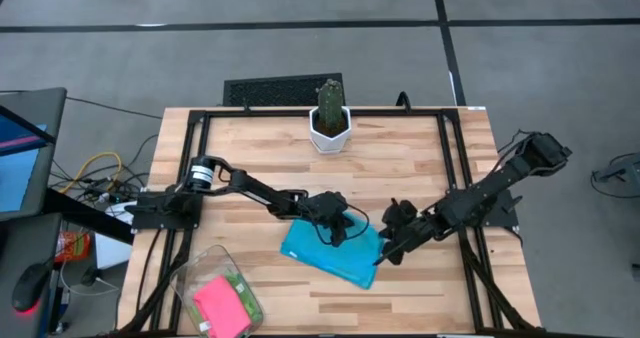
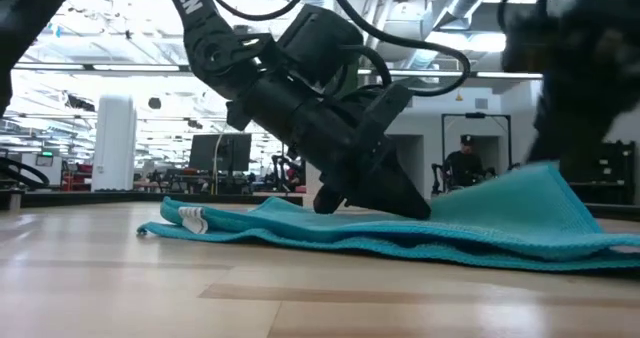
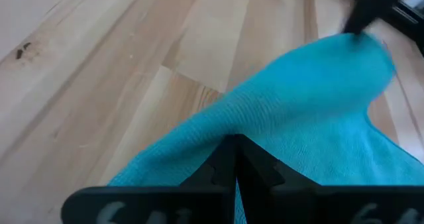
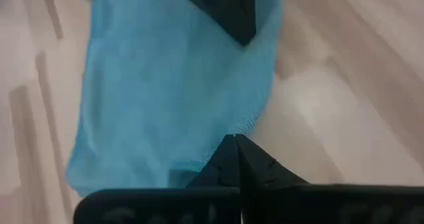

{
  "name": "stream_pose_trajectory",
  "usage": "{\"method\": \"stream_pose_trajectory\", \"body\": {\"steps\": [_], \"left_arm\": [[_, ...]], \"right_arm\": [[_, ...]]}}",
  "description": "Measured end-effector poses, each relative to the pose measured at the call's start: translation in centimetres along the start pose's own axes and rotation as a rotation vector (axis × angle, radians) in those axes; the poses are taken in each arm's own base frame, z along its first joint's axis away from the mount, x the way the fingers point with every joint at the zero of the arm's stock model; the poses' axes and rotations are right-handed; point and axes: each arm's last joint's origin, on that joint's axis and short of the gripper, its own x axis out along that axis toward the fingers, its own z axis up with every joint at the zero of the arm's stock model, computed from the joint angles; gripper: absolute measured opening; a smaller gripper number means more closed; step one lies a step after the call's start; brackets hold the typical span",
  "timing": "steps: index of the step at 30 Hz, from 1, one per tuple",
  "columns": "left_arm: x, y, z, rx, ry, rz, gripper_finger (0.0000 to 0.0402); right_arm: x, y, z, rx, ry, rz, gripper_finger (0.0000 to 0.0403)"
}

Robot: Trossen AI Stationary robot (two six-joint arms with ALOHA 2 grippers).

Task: Fold microfiber towels
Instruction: Fold the blue microfiber towel

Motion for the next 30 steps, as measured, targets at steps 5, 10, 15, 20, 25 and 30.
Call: {"method": "stream_pose_trajectory", "body": {"steps": [5, 10, 15, 20, 25, 30], "left_arm": [[-0.2, -0.2, 0.3, -0.038, 0.001, -0.033, 0.0], [-1.8, -1.5, 1.9, -0.073, 0.017, -0.119, 0.0], [-4.5, -2.7, 2.9, -0.061, 0.094, -0.061, 0.0], [-6.3, -3.6, 2.7, 0.004, 0.155, 0.049, 0.0], [-6.5, -4.0, 1.4, 0.041, 0.22, 0.096, 0.0], [-6.5, -3.9, 0.3, 0.052, 0.248, 0.13, 0.0]], "right_arm": [[0.2, 0.5, 2.2, 0.005, -0.029, -0.027, 0.0016], [1.6, 0.1, 3.9, 0.024, 0.005, -0.052, 0.0013], [1.8, 0.2, 5.3, 0.019, -0.007, -0.049, 0.0011], [1.8, -0.4, 7.1, 0.068, -0.046, -0.056, 0.0014], [2.6, -1.3, 8.3, 0.125, -0.056, -0.047, 0.001], [4.9, -2.0, 9.1, 0.146, -0.054, -0.018, 0.0017]]}}
